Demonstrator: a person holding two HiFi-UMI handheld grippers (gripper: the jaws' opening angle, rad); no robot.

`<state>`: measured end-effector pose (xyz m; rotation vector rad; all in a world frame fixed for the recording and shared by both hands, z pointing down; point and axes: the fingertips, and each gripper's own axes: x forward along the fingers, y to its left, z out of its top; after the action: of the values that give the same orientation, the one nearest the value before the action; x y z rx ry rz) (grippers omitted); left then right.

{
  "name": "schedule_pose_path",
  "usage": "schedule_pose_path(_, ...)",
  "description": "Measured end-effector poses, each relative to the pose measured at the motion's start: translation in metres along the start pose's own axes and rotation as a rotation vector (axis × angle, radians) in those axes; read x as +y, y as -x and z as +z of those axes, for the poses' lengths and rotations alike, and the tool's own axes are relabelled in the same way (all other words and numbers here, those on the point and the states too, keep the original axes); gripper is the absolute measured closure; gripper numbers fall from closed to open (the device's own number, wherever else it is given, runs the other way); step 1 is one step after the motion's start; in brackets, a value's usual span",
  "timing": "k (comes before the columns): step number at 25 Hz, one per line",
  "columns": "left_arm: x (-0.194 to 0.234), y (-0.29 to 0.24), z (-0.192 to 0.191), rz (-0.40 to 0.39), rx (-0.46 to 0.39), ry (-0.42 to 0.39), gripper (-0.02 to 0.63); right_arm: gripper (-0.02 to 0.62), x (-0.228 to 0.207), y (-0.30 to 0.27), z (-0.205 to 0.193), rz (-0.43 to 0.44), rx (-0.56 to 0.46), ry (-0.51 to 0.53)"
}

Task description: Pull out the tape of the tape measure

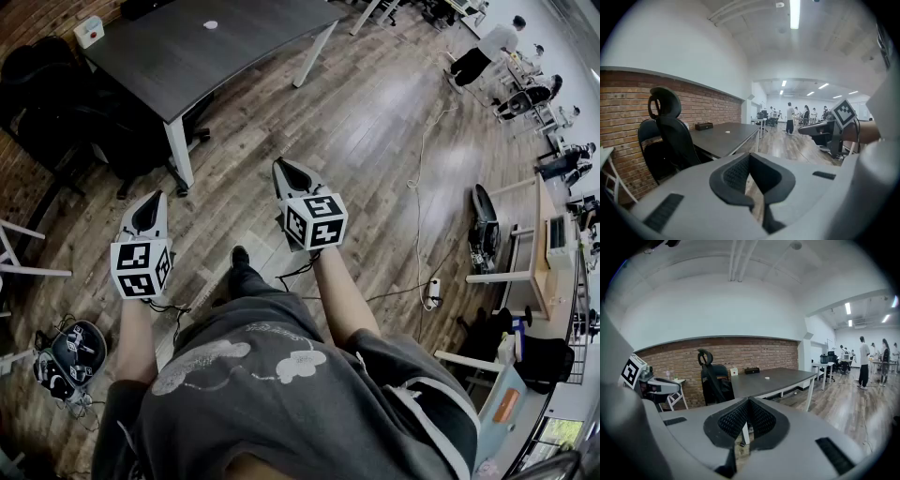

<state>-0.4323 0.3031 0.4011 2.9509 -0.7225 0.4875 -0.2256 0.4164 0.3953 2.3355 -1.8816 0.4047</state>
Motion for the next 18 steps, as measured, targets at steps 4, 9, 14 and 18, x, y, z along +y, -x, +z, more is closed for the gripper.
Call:
schedule_pose_path(4, 0.002, 0.013, -0.007, 0.0, 0.001, 0.006, 0.598, 0.566, 0.006, 0.008, -0.007, -0.004, 0.01, -0.004)
schedule_pose_path(9, 0.004, 0.025, 0.0, 0.011, -0.02, -0.014, 0.598, 0.566, 0.014, 0.011, -0.002, 0.007, -0.004, 0.009)
schedule_pose_path(14, 0.009, 0.041, -0.012, 0.029, -0.011, -0.015, 0.598, 0.566, 0.027, 0.01, -0.005, 0.024, 0.003, 0.024)
schedule_pose_path(18, 0.001, 0.056, -0.024, 0.013, -0.004, 0.008, 0.598, 0.566, 0.041, 0.019, -0.014, 0.043, 0.007, 0.016)
